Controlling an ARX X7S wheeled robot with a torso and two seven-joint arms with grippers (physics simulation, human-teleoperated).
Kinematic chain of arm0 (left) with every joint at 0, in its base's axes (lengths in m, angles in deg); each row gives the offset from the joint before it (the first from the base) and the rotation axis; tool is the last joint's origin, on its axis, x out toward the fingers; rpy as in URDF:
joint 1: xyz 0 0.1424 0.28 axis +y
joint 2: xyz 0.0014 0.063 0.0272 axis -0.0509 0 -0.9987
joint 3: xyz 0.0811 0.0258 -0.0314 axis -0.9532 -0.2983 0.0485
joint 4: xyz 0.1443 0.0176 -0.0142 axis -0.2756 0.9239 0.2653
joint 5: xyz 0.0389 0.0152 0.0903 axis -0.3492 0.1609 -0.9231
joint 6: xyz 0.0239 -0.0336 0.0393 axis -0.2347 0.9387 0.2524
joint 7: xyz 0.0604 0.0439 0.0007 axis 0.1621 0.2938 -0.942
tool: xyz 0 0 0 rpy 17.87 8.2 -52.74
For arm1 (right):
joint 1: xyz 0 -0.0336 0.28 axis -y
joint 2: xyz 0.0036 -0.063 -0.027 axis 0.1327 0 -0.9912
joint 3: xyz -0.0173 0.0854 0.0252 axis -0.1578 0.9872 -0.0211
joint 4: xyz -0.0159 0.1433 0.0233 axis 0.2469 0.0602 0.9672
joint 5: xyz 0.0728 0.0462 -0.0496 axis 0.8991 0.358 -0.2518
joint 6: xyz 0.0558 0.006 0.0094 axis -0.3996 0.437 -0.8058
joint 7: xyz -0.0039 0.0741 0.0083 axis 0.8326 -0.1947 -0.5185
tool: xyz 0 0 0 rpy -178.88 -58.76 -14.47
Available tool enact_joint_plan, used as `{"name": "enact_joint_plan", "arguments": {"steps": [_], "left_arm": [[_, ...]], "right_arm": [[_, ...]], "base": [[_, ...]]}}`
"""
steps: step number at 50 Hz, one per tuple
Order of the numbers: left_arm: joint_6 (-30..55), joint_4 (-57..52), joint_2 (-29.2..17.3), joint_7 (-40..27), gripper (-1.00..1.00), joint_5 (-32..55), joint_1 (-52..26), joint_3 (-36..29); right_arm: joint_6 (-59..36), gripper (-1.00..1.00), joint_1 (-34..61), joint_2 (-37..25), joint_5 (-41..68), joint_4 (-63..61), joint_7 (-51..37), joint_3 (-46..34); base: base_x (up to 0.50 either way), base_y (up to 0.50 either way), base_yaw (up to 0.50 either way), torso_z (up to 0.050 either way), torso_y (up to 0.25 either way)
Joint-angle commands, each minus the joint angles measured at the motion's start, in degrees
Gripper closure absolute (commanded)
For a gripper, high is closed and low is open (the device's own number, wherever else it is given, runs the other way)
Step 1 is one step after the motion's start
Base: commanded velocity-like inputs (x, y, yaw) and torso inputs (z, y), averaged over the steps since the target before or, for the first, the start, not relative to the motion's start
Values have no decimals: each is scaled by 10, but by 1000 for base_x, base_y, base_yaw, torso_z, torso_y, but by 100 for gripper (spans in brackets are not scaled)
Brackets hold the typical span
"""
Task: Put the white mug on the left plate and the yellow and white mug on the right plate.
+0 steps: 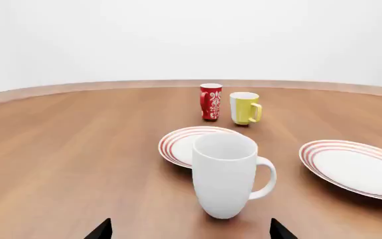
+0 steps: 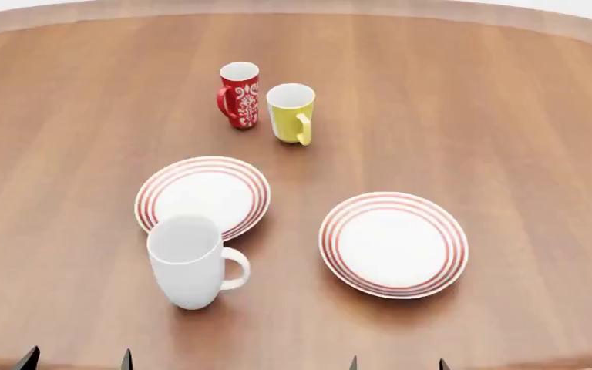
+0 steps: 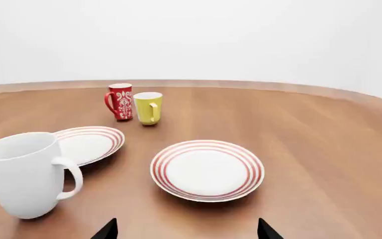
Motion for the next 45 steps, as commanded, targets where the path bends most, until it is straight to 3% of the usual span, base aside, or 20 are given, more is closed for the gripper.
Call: {"name": "enact_joint_plan", "arguments": {"steps": [1, 2, 3, 9, 18, 32, 45], "left_arm": [[13, -3, -8, -14, -100, 13, 2, -6], [99, -89, -11, -29, -100, 7, -31, -9], [108, -91, -14, -33, -100, 5, -31, -12], [113, -61, -25, -42, -100, 17, -46, -19], [119, -66, -36, -33, -100, 36, -41, -35], [130, -73, -44, -46, -100, 55, -47, -41], [138, -108, -52, -58, -100, 68, -34, -48]], "right_arm": [[-10, -100, -6, -11, -6, -6, -18, -13], [-96, -100, 18, -19, -27, -88, -21, -20], [-154, -100, 20, -20, -26, -91, -22, -22], [-153, -100, 32, -32, -49, -70, -36, -53], [-134, -100, 45, -26, 12, -50, -36, -37], [-126, -100, 46, -41, 18, -55, -54, -55], [-136, -100, 46, -52, 14, -58, -68, -70]], "base": [[0, 0, 0, 0, 0], [0, 0, 0, 0, 0], [0, 0, 0, 0, 0], [0, 0, 0, 0, 0], [0, 0, 0, 0, 0], [0, 0, 6, 0, 0], [0, 0, 500, 0, 0]]}}
